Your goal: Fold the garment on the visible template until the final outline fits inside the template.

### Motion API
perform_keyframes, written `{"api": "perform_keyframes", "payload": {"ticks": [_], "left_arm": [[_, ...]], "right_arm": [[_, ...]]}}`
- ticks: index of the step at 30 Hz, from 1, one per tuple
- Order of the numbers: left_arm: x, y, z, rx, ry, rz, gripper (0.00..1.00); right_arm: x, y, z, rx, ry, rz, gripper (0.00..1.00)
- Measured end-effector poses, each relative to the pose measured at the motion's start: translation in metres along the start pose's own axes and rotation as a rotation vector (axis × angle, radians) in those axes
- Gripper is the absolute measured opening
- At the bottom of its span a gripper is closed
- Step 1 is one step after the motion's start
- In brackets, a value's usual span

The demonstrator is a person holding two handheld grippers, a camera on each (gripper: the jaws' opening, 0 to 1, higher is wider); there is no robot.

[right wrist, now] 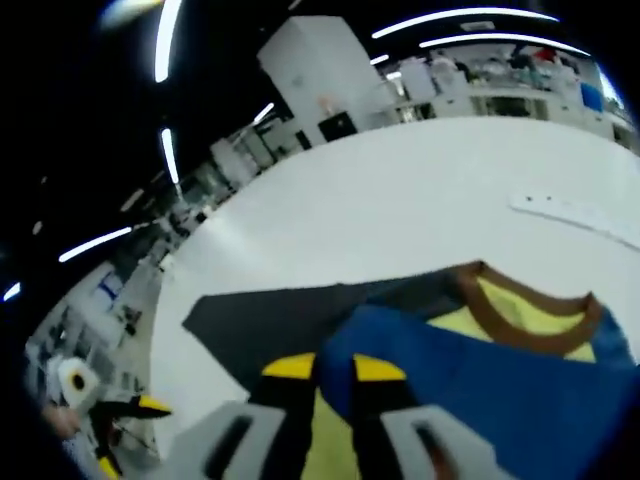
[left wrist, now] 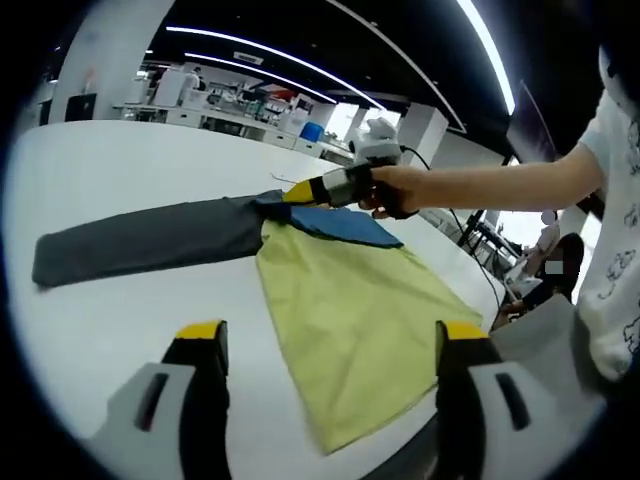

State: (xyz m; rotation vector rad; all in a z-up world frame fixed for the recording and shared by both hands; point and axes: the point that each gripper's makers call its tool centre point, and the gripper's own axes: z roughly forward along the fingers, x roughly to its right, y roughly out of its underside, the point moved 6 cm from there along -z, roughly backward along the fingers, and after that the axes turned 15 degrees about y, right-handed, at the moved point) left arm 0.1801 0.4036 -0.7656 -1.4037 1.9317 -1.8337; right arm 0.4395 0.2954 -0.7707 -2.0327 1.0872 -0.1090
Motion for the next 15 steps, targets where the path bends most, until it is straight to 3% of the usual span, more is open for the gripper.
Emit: {"api": "perform_keyframes", "payload": {"ticks": [3,5,7,15], "left_arm": [[0.0,-0.001,0.002,0.001,0.008,0.003,0.82],[0.001,-0.001,0.002,-0.002,0.01,0.006,0.82],[0.001,-0.002,0.002,-0.001,0.011,0.006,0.82],[-0.001,-0.003,-0.002,0.0,0.004,0.006,0.82]], "right_arm": [[-0.002,-0.002,-0.007,0.059,-0.003,-0.055,0.32],[-0.006,0.0,-0.012,0.082,-0.034,-0.102,0.49],[-0.004,0.005,-0.016,0.078,-0.024,-0.115,0.61],[0.005,0.011,-0.024,0.102,-0.011,-0.163,0.97]]}}
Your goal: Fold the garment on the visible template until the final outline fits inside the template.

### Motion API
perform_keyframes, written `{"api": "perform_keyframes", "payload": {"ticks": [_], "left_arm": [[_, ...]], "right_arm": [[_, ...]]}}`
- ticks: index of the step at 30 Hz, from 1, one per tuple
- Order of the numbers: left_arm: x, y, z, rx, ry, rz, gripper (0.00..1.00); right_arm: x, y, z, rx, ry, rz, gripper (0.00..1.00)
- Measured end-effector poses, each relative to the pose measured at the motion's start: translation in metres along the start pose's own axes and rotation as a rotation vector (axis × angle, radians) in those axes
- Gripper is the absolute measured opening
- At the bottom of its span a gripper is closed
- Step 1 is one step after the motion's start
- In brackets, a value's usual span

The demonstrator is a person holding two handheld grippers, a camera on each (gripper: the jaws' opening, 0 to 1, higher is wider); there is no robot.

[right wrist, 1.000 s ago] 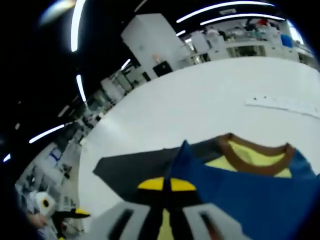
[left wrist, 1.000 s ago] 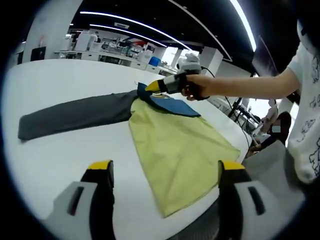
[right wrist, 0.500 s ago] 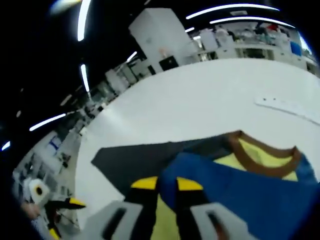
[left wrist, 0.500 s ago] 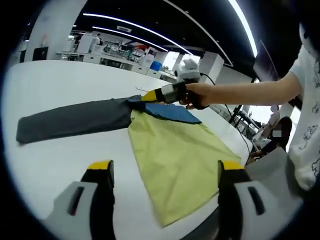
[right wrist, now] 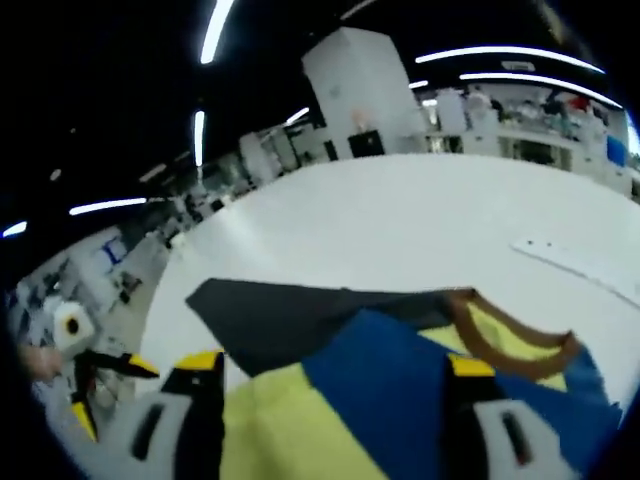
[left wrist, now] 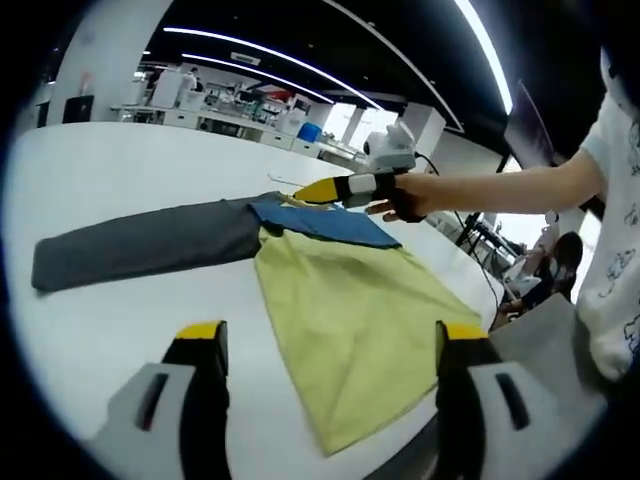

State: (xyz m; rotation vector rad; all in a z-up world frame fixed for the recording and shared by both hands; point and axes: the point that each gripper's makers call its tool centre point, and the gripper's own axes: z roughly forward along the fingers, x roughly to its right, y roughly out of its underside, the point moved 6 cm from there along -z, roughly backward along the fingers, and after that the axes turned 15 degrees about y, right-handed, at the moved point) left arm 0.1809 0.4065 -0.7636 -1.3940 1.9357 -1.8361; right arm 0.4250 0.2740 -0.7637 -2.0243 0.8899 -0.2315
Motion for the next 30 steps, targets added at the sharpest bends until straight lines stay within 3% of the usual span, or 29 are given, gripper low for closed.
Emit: {"api": "perform_keyframes", "payload": {"ticks": [9,14,25,30], "left_arm": [[-0.009,-0.013,-0.002,0.013,-0.011,0.014,0.81],[-0.025,-0.022,-0.01,0.026,-0.049,0.011,0.8],[-0.045,-0.039,-0.019,0.045,-0.097,0.01,0.8],[-0.057,-0.043,-0.025,0.012,-0.124,0.015,0.79]], "right_arm": [[0.013,0.003,-0.019,0.007,0.033,-0.023,0.99],[0.023,0.012,-0.051,-0.005,0.061,-0.12,0.99],[0.055,0.037,-0.11,-0.003,0.149,-0.081,0.99],[0.063,0.049,-0.127,-0.008,0.18,-0.051,0.99]]}}
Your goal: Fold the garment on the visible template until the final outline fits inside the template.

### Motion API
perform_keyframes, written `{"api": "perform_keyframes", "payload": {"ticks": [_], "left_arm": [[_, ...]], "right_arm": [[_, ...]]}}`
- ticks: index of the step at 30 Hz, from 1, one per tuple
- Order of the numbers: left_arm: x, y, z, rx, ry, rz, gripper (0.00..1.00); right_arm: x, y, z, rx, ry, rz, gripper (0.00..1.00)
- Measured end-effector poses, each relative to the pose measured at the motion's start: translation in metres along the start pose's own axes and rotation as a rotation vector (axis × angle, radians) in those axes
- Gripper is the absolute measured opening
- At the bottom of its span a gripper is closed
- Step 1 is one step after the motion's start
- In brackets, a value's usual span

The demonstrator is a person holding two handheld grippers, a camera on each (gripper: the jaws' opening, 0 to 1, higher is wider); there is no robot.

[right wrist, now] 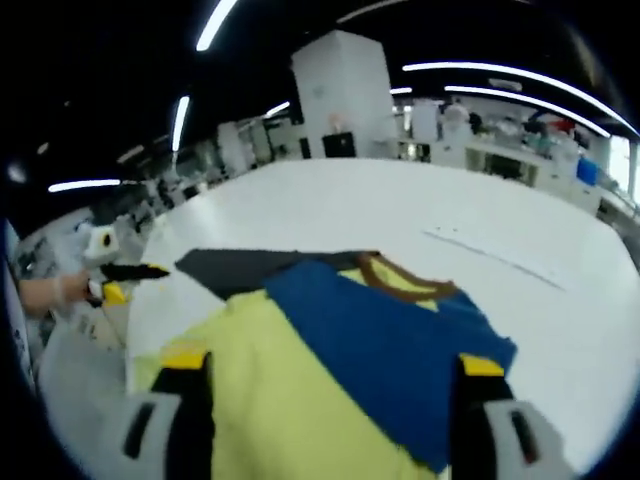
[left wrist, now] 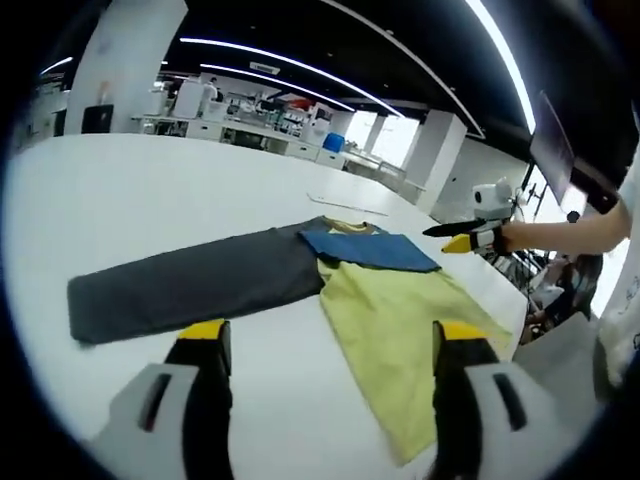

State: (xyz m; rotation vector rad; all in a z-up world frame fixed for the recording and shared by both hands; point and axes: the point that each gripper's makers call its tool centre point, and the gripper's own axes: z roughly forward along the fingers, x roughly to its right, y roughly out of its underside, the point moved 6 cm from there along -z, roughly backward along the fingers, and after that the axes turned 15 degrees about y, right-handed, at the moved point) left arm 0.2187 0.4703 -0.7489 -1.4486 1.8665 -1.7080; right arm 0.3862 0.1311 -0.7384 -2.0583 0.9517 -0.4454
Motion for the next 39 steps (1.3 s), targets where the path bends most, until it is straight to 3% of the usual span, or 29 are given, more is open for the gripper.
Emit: {"api": "perform_keyframes", "payload": {"ticks": [5,7,9,19,21,24,25,27,30,31,39], "left_arm": [[-0.019,-0.004,-0.012,0.013,-0.06,-0.013,0.78],[-0.03,-0.002,-0.018,0.007,-0.094,-0.022,0.77],[-0.038,0.0,-0.022,0.012,-0.098,-0.02,0.76],[-0.076,0.008,-0.053,0.039,-0.255,-0.083,0.72],[-0.084,0.006,-0.06,0.065,-0.289,-0.106,0.68],[-0.096,0.009,-0.073,0.056,-0.418,-0.137,0.59],[-0.102,0.006,-0.076,0.083,-0.446,-0.151,0.57],[-0.108,0.008,-0.079,0.076,-0.474,-0.164,0.54],[-0.122,0.014,-0.085,0.064,-0.568,-0.214,0.48],[-0.126,0.014,-0.086,0.087,-0.576,-0.234,0.46],[-0.141,0.018,-0.09,0.086,-0.617,-0.281,0.27]], "right_arm": [[0.006,0.011,-0.013,-0.01,0.013,0.001,0.99],[0.008,0.015,-0.02,-0.011,0.027,0.04,0.99],[0.005,0.014,-0.025,-0.001,0.017,0.06,0.99],[-0.007,0.028,-0.041,0.021,0.015,0.083,0.99],[-0.007,0.031,-0.043,0.021,0.019,0.087,0.99],[-0.005,0.038,-0.047,0.013,0.03,0.122,0.99],[-0.005,0.039,-0.047,0.014,0.032,0.143,0.99],[-0.006,0.043,-0.05,0.011,0.031,0.166,0.99],[-0.005,0.049,-0.053,0.008,0.041,0.18,0.99],[-0.004,0.051,-0.054,0.008,0.041,0.185,0.99],[0.001,0.054,-0.064,0.018,0.056,0.23,0.99]]}}
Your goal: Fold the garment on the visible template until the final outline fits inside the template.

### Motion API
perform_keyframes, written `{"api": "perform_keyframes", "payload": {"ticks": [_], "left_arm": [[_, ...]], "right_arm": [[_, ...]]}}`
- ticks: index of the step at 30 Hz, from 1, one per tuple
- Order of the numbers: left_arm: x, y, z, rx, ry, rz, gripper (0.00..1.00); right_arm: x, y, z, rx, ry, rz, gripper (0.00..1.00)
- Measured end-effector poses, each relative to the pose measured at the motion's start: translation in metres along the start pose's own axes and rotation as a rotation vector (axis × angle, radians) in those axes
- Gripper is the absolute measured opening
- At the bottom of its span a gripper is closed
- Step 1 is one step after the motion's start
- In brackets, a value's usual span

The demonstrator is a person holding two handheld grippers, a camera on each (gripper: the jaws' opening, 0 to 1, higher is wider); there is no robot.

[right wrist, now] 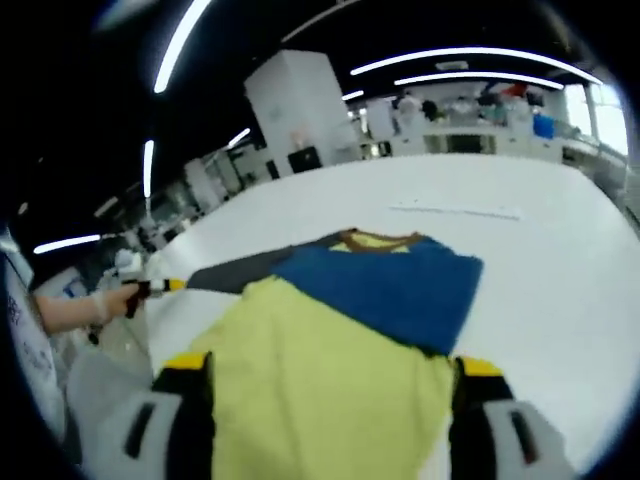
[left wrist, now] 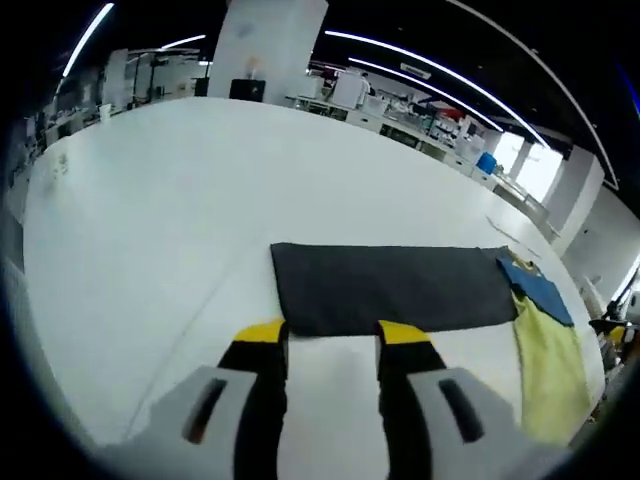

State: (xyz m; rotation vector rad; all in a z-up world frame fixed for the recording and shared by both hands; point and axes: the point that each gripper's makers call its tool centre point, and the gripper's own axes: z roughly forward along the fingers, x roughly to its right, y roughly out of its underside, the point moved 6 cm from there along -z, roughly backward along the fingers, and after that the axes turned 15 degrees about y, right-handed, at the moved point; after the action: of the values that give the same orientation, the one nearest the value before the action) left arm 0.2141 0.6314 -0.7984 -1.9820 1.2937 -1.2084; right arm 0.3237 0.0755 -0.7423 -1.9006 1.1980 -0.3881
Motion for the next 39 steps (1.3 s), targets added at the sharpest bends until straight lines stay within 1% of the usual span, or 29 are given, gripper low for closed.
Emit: {"api": "perform_keyframes", "payload": {"ticks": [1,4,7,8,9,10,12,14,15,16,17,18,21,23,25,27,29,31,33,34,35,36,39], "left_arm": [[-0.002,0.0,0.001,-0.001,-0.008,-0.008,0.25],[-0.001,0.004,0.003,-0.007,-0.016,0.009,0.19],[-0.004,0.007,0.005,-0.016,-0.022,0.024,0.17],[-0.005,0.005,0.005,-0.002,-0.022,0.024,0.14],[-0.003,0.005,0.005,0.003,-0.024,-0.01,0.13],[-0.004,0.004,0.004,0.015,-0.026,-0.02,0.13],[-0.008,0.003,0.005,0.02,-0.027,-0.031,0.11],[-0.011,0.003,0.006,0.024,-0.034,-0.044,0.06],[-0.012,0.003,0.006,0.039,-0.039,-0.08,0.05],[-0.011,0.005,0.007,0.042,-0.033,-0.108,0.03],[-0.011,0.005,0.008,0.042,-0.036,-0.11,0.01],[-0.007,0.005,0.008,0.048,-0.027,-0.104,0.0],[-0.005,0.001,0.01,0.046,-0.008,-0.095,0.0],[0.003,-0.004,0.009,0.051,0.012,-0.075,0.0],[0.009,-0.012,0.011,0.056,0.049,-0.051,0.0],[0.024,-0.021,0.012,0.059,0.077,-0.017,0.0],[0.03,-0.03,0.017,0.068,0.105,0.004,0.0],[0.047,-0.043,0.022,0.082,0.153,0.03,0.0],[0.058,-0.051,0.026,0.094,0.187,0.048,0.0],[0.064,-0.058,0.031,0.095,0.213,0.071,0.0],[0.069,-0.063,0.035,0.097,0.232,0.089,0.0],[0.081,-0.068,0.038,0.101,0.26,0.107,0.0],[0.103,-0.079,0.048,0.109,0.313,0.128,0.0]], "right_arm": [[0.0,0.001,-0.001,0.001,0.003,0.005,0.99],[0.001,0.001,-0.002,0.002,0.007,0.013,0.99],[0.0,0.0,-0.003,0.005,0.002,0.027,0.99],[0.0,0.0,-0.002,0.004,0.002,0.025,0.99],[0.0,0.0,-0.002,0.005,0.003,0.023,0.99],[0.0,-0.001,-0.001,0.005,0.002,0.023,0.99],[0.001,-0.001,0.0,0.005,0.002,0.025,0.99],[0.001,-0.001,0.0,0.003,0.001,0.024,0.99],[0.001,0.0,0.001,0.0,0.002,0.023,0.99],[0.001,0.0,0.001,0.0,0.002,0.023,0.99],[0.001,0.001,0.001,0.0,0.002,0.021,0.99],[0.001,0.001,0.001,-0.002,0.002,0.021,0.99],[0.0,0.003,-0.001,-0.004,0.002,0.023,0.99],[0.0,0.004,-0.002,-0.004,0.001,0.03,0.99],[-0.001,0.006,-0.003,-0.004,0.001,0.032,0.99],[-0.001,0.007,-0.003,-0.005,0.0,0.035,0.99],[-0.001,0.008,-0.003,-0.005,0.001,0.035,0.99],[-0.001,0.008,-0.004,-0.003,0.001,0.034,0.99],[0.0,0.008,-0.003,0.0,0.004,0.039,0.99],[0.0,0.008,-0.003,0.0,0.004,0.041,0.99],[0.0,0.008,-0.003,0.001,0.004,0.043,0.99],[-0.001,0.008,-0.004,0.003,0.004,0.045,0.99],[0.0,0.01,-0.004,0.002,0.007,0.049,0.99]]}}
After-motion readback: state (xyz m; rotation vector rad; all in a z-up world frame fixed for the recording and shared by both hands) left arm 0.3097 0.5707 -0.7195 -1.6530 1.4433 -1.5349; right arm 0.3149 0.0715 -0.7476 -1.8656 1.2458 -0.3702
